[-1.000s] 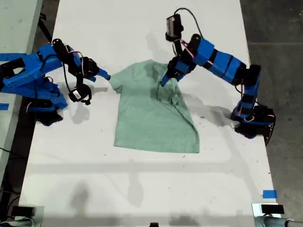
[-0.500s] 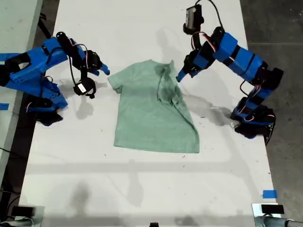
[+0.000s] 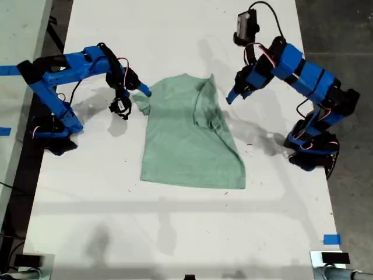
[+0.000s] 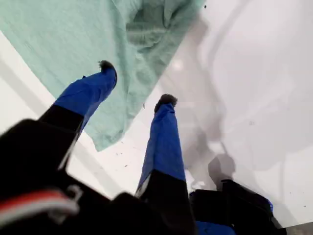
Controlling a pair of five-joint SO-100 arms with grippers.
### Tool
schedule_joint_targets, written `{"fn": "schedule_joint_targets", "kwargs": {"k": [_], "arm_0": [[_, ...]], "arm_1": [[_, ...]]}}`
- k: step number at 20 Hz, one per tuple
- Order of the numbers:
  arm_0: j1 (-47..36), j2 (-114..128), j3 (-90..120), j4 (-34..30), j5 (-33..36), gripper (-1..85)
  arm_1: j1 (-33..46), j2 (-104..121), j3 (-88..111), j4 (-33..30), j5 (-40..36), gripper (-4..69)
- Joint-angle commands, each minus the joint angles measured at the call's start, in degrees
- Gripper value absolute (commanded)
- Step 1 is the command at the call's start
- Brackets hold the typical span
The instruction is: Fold tshirt
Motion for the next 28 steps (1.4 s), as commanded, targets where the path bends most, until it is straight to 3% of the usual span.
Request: {"fn": "schedule_joint_targets", "kwargs": {"k": [1,3,5,6,8,13,16,20,25,28], "arm_0": [[-1.67,-5.36,-4.66,-1.41,1.32,32.9],[-2.02,-9.76,-7.12,-0.97,1.93,32.7],[-2.64,-10.72,-8.26,-0.62,2.72,21.4],[-2.99,-11.16,-8.96,-0.18,3.69,6.6],[-3.08,-8.44,-8.44,0.00,3.87,1.2],[-7.03,9.05,-6.68,4.39,4.48,0.1],[-4.13,13.54,-10.63,5.98,5.19,0.1],[5.98,3.43,-24.79,6.50,3.52,0.1],[14.59,-23.38,-61.96,15.73,1.93,0.1],[15.82,-26.89,-62.14,10.37,0.18,0.1]], "arm_1": [[0.97,5.36,0.97,-2.29,0.26,20.1],[1.23,6.33,2.02,-2.55,0.26,19.8],[1.49,7.38,3.34,-2.90,0.18,19.4],[1.76,8.09,4.31,-3.16,0.18,19.4],[2.29,9.58,6.33,-3.87,0.26,19.5],[2.64,12.57,11.34,-5.27,0.79,19.8],[3.08,13.97,12.74,-5.63,0.97,20.0],[3.08,14.24,13.18,-6.06,1.32,20.3],[2.64,14.50,14.41,-6.33,2.29,20.1],[2.29,14.77,15.03,-6.68,2.81,20.1]]}}
